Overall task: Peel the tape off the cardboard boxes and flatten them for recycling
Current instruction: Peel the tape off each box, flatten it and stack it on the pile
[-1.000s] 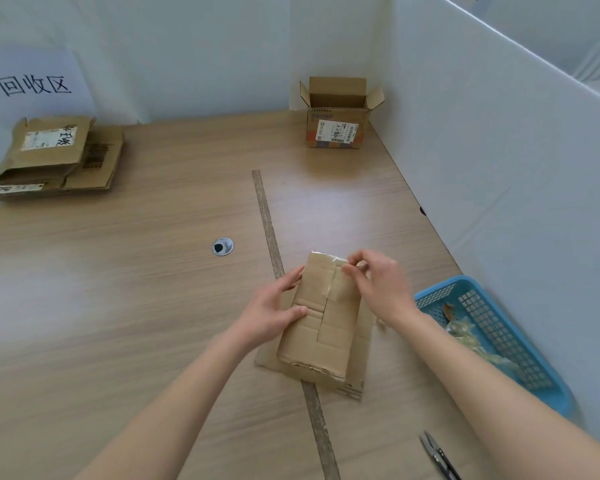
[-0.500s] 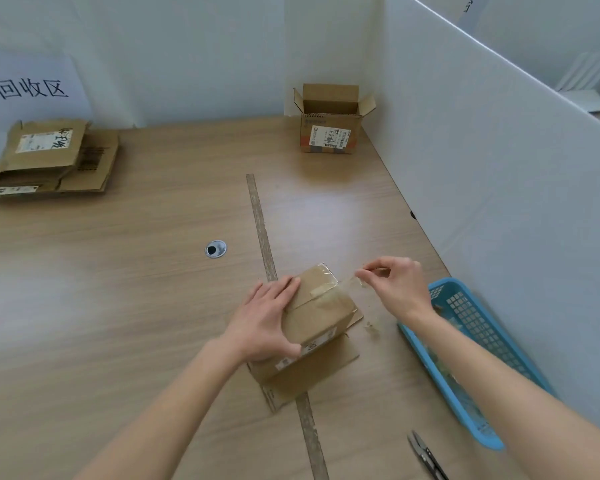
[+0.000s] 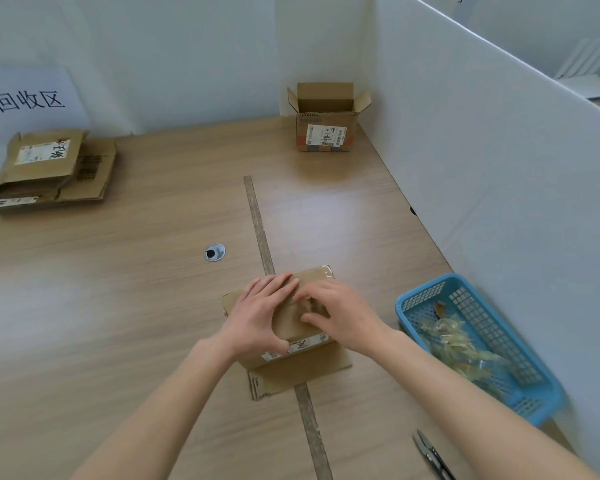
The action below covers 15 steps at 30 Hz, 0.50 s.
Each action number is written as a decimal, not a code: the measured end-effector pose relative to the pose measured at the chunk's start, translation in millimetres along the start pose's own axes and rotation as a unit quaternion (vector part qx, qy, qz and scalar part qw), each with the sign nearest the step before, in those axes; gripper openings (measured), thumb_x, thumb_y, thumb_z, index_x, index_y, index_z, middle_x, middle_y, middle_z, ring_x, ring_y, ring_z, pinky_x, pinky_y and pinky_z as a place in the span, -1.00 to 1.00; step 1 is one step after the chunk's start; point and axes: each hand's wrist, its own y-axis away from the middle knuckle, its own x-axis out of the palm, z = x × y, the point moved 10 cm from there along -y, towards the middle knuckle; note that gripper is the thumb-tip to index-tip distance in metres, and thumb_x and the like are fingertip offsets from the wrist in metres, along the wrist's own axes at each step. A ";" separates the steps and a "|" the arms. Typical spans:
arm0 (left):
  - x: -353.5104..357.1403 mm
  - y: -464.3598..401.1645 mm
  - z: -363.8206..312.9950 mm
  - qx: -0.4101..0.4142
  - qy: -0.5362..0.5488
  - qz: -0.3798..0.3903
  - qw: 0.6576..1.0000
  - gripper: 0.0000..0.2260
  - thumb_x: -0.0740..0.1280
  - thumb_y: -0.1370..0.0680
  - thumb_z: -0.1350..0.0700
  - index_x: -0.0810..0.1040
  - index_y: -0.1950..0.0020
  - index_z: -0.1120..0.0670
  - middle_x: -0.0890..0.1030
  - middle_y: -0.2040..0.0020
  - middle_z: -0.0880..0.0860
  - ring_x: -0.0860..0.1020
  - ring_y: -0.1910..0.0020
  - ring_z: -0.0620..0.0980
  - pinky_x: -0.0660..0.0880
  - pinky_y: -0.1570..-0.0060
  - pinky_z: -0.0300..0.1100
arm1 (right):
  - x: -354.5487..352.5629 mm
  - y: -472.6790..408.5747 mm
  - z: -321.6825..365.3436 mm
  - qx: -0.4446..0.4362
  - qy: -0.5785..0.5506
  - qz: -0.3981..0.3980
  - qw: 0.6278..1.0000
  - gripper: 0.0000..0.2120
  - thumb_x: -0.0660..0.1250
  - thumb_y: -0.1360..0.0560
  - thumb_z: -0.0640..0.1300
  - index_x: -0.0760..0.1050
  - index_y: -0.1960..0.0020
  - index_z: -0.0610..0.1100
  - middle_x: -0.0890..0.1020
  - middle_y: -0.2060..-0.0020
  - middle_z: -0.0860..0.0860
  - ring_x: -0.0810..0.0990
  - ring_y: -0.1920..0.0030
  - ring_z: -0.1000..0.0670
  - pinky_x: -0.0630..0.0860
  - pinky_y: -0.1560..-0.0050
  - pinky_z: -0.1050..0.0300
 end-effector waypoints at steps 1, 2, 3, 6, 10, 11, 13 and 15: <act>-0.1 -0.4 0.0 0.000 -0.005 -0.002 1.000 0.07 0.41 -0.19 -0.18 0.04 -0.66 -0.12 -0.02 -0.64 -0.16 -0.07 -0.62 -0.13 -0.31 -0.51 -0.26 | 2.0 -1.2 4.2 -0.007 -0.004 0.009 1.000 -0.81 0.45 -0.52 -0.16 0.59 -0.12 -0.04 0.61 0.01 0.13 0.51 -0.05 0.05 0.50 -0.10 0.08; 0.0 -0.5 0.0 0.001 -0.009 -0.001 1.000 0.07 0.40 -0.19 -0.18 0.04 -0.66 -0.12 -0.02 -0.64 -0.18 -0.07 -0.62 -0.14 -0.33 -0.50 -0.28 | 1.5 -3.2 5.0 -0.007 -0.001 0.014 1.000 -0.86 0.43 -0.52 -0.20 0.60 -0.07 -0.07 0.61 0.06 0.10 0.53 0.00 0.01 0.50 -0.04 0.04; 0.0 -0.3 0.5 0.002 -0.010 0.003 1.000 0.07 0.41 -0.20 -0.18 0.04 -0.66 -0.13 -0.02 -0.64 -0.18 -0.07 -0.61 -0.15 -0.34 -0.48 -0.31 | -2.4 -5.3 0.5 0.001 0.006 0.011 1.000 -0.90 0.40 -0.54 -0.23 0.62 -0.03 -0.09 0.63 0.07 0.06 0.57 0.01 -0.04 0.50 -0.02 0.03; -1.2 -2.2 7.4 -0.001 -0.010 0.015 1.000 0.07 0.42 -0.21 -0.18 0.03 -0.66 -0.15 -0.02 -0.65 -0.16 -0.07 -0.61 -0.14 -0.36 -0.44 -0.34 | -35.5 -5.0 -37.7 0.090 0.006 -0.062 0.994 -0.89 0.39 -0.56 -0.24 0.69 -0.01 -0.14 0.69 0.04 -0.03 0.63 0.01 -0.10 0.50 -0.03 0.01; -1.9 -4.2 8.8 0.010 -0.028 0.013 0.999 0.07 0.35 -0.19 -0.24 0.00 -0.66 -0.16 -0.02 -0.65 -0.17 -0.08 -0.61 -0.15 -0.38 -0.44 -0.33 | -50.3 7.6 -63.5 0.132 -0.028 -0.126 0.983 -0.87 0.39 -0.60 -0.12 0.71 -0.06 -0.10 0.67 0.08 0.01 0.61 0.10 -0.02 0.54 0.01 -0.05; -1.7 -4.1 8.5 0.011 -0.031 0.014 0.999 0.07 0.34 -0.19 -0.25 0.00 -0.66 -0.16 -0.02 -0.65 -0.17 -0.08 -0.61 -0.15 -0.38 -0.45 -0.33 | -45.1 7.4 -65.2 0.139 -0.047 -0.128 0.981 -0.84 0.37 -0.62 -0.09 0.70 -0.09 -0.09 0.65 0.06 0.03 0.61 0.09 -0.01 0.55 0.00 -0.06; -1.1 -4.3 8.5 0.012 -0.030 0.014 0.999 0.07 0.35 -0.19 -0.25 0.01 -0.66 -0.16 -0.02 -0.65 -0.16 -0.07 -0.61 -0.15 -0.36 -0.46 -0.31 | -31.5 6.8 -66.7 0.148 -0.085 -0.124 0.978 -0.80 0.34 -0.63 -0.03 0.68 -0.15 -0.06 0.61 -0.01 0.06 0.58 -0.01 0.01 0.54 -0.09 -0.04; -0.7 -4.8 9.6 0.009 -0.031 0.013 0.999 0.07 0.38 -0.20 -0.24 0.01 -0.66 -0.16 -0.02 -0.65 -0.17 -0.07 -0.61 -0.14 -0.35 -0.47 -0.30 | -18.8 6.0 -64.0 0.136 -0.071 -0.108 0.982 -0.72 0.40 -0.58 0.01 0.64 -0.25 -0.02 0.52 -0.09 0.09 0.47 -0.15 0.02 0.46 -0.23 0.06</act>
